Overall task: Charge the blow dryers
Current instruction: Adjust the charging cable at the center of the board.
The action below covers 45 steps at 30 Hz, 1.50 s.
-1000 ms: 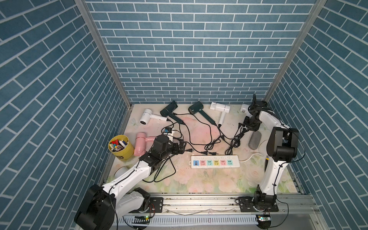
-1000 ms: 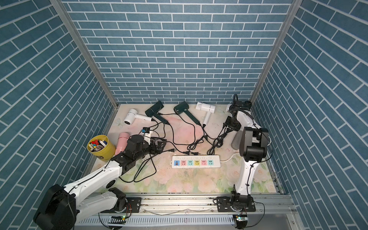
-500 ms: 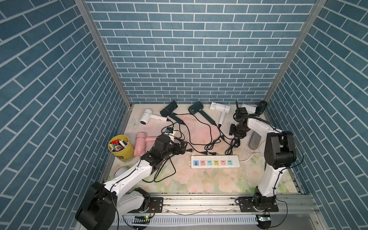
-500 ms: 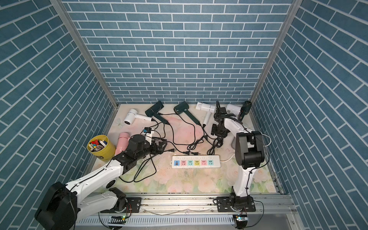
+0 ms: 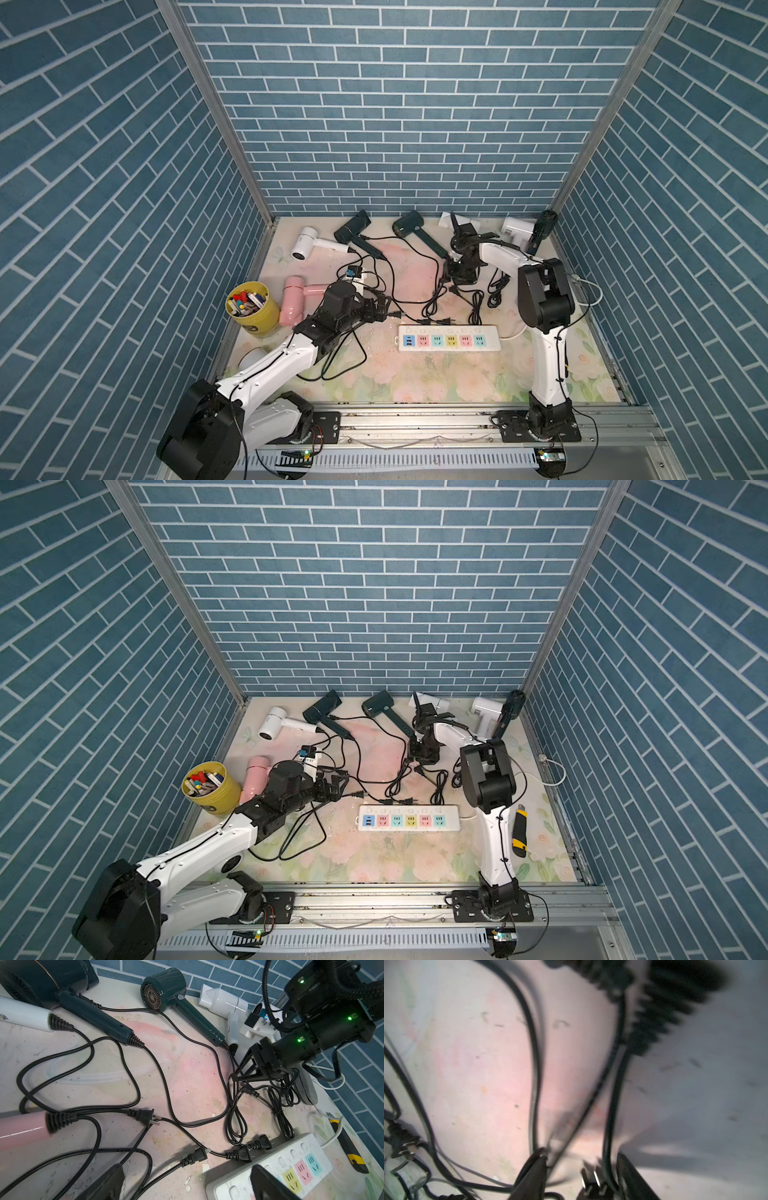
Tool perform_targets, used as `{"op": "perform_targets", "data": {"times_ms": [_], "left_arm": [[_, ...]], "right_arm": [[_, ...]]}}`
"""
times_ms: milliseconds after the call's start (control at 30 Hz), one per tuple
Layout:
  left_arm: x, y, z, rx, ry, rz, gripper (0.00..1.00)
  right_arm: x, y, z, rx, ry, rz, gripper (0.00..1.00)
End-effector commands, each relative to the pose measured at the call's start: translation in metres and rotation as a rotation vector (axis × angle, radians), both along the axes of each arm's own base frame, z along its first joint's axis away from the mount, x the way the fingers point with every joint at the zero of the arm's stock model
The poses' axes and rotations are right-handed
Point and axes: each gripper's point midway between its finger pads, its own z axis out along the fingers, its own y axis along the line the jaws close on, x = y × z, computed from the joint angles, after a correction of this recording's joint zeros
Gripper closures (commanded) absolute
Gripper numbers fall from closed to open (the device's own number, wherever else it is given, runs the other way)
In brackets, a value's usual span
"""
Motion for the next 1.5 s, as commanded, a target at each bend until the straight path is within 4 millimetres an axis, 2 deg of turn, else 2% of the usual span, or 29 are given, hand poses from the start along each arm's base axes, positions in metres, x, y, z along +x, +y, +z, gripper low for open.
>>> {"op": "perform_targets", "data": {"times_ms": [0,100,200,267,333,500,633,700,833,900,1200,1300,1333,1467], "left_arm": [[0.001,-0.002,0.011,0.008,-0.028,-0.007,0.01],[0.002,-0.001,0.011,0.01,-0.028,-0.004,0.01],[0.002,-0.002,0.012,0.011,-0.031,-0.005,0.01],[0.002,-0.002,0.012,0.011,-0.031,-0.005,0.01],[0.002,-0.003,0.011,0.011,-0.031,-0.007,0.01],[0.002,-0.004,0.011,0.015,-0.032,-0.009,0.01],[0.001,-0.007,0.011,0.016,-0.03,-0.017,0.01],[0.001,-0.008,0.011,0.016,-0.03,-0.019,0.01],[0.001,-0.008,0.011,0.019,-0.031,-0.019,0.01],[0.0,-0.008,0.01,0.022,-0.029,-0.021,0.01],[0.0,-0.009,0.01,0.029,-0.031,-0.022,0.01],[0.001,-0.009,0.01,0.031,-0.03,-0.024,0.01],[0.001,-0.009,0.009,0.033,-0.028,-0.023,0.01],[0.001,-0.01,0.008,0.034,-0.027,-0.024,0.01]], "right_arm": [[-0.016,0.042,0.001,0.08,0.068,0.086,0.45],[-0.017,0.059,0.021,0.094,0.029,0.125,0.45],[-0.016,0.05,0.053,0.074,-0.056,0.11,0.44],[-0.014,0.03,0.072,0.013,-0.122,0.075,0.43],[-0.011,0.002,0.085,-0.066,-0.172,0.017,0.43],[-0.006,-0.071,0.097,-0.167,-0.224,-0.151,0.43],[-0.001,-0.129,0.084,-0.228,-0.183,-0.268,0.43],[0.001,-0.148,0.075,-0.259,-0.155,-0.295,0.44],[0.01,-0.172,0.06,-0.309,-0.12,-0.336,0.47],[0.016,-0.179,0.055,-0.329,-0.113,-0.345,0.48],[0.045,-0.186,0.022,-0.295,-0.059,-0.361,0.51],[0.052,-0.194,0.018,-0.315,-0.055,-0.378,0.52],[0.053,-0.196,0.007,-0.325,-0.034,-0.38,0.52],[0.059,-0.198,-0.008,-0.312,-0.001,-0.379,0.52]]}}
